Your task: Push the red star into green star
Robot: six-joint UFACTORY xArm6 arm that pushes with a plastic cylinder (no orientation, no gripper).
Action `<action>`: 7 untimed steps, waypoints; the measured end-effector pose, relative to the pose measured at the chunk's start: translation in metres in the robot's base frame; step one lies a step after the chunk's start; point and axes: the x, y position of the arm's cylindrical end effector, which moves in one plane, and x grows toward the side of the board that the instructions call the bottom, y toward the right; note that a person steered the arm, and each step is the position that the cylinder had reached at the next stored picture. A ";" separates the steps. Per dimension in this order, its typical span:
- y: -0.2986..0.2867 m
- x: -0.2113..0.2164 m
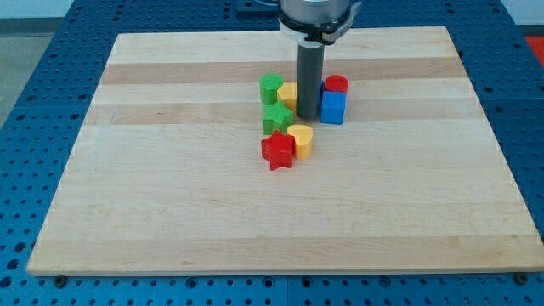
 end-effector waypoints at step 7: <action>0.062 0.033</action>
